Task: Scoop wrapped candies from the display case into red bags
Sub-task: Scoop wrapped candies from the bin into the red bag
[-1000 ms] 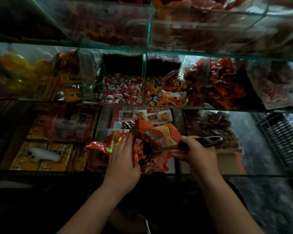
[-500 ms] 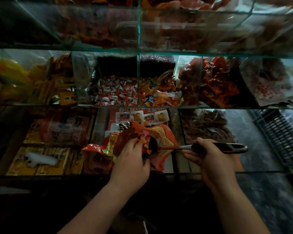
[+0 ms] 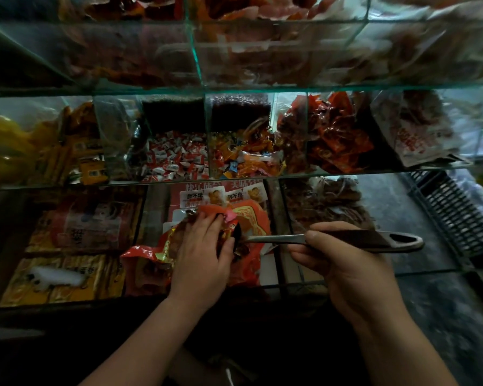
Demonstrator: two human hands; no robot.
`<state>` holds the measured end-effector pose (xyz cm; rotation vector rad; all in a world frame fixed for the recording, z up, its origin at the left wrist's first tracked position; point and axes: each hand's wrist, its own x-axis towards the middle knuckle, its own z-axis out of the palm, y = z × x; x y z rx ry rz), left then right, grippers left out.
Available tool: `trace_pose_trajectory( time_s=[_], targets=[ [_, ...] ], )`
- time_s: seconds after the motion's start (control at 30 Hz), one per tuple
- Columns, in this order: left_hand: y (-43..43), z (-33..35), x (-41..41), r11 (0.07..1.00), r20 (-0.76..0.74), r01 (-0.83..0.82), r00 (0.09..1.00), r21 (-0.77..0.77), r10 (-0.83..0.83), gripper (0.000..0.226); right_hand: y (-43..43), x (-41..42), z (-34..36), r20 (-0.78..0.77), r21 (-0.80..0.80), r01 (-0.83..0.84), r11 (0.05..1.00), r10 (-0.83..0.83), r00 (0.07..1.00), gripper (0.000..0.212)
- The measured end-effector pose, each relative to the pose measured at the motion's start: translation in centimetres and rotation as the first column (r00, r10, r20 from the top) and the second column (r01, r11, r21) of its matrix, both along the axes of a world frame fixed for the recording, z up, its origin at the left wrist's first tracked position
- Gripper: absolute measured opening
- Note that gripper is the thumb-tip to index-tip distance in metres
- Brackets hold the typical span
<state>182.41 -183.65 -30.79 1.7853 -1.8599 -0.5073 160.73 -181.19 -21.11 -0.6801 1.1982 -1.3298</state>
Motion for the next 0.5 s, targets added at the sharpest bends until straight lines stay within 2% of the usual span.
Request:
trace_pose_trajectory(
  time_s=[0.13, 0.27, 0.37, 0.5],
  targets=[
    [-0.6, 0.8, 0.0, 0.995, 0.086, -0.009, 0.996, -0.096, 0.017, 0.059, 0.6, 0.9, 0.9, 0.01, -0.067, -0.056, 0.996, 0.056, 0.998, 0.034],
    [-2.1, 2.1, 0.0, 0.992, 0.108, 0.003, 0.994, -0.129, 0.011, 0.057, 0.9, 1.0, 1.2, 0.003, -0.107, -0.058, 0.993, 0.059, 0.998, 0.032],
    [-3.6, 3.1, -0.1, 0.985, 0.115, 0.03, 0.993, -0.169, -0.011, 0.055, 0.7, 1.0, 1.6, -0.001, -0.133, -0.022, 0.991, 0.022, 1.0, 0.023],
    [-6.6, 4.8, -1.1, 0.971, 0.095, 0.093, 0.993, -0.222, -0.073, 0.05, -0.6, 0.8, 2.9, 0.068, -0.153, 0.063, 0.986, -0.053, 0.996, 0.012]
  ],
)
